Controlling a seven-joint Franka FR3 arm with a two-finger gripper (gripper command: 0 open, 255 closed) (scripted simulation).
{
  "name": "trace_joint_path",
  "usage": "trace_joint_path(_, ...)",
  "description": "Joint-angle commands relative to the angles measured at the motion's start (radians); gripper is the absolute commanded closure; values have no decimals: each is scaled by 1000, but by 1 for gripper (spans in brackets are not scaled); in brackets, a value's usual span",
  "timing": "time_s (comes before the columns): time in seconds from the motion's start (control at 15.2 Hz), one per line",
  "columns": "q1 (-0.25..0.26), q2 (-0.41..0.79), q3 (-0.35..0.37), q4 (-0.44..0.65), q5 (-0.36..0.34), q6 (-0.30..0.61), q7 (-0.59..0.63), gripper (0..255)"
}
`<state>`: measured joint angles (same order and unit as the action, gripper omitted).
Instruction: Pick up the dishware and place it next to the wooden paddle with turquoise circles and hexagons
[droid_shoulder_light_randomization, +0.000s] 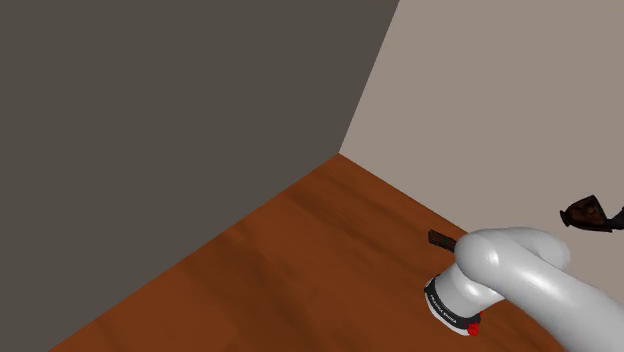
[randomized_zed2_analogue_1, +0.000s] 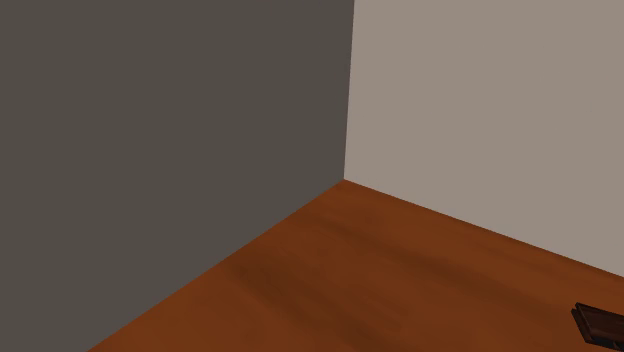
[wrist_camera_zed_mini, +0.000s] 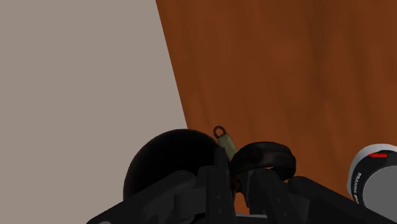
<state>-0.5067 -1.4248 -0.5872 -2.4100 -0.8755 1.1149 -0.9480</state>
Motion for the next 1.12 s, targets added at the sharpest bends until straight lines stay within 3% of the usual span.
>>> trace_joint_path(0.0, -10, -17, -31, 30, -53, -15, -59, 255)
trace_joint_path(0.46, -23, -46, -137, 168, -228, -41, -266, 255)
trace_joint_path(1.06, -64, -130, -205, 51, -290, 1, -254, 255)
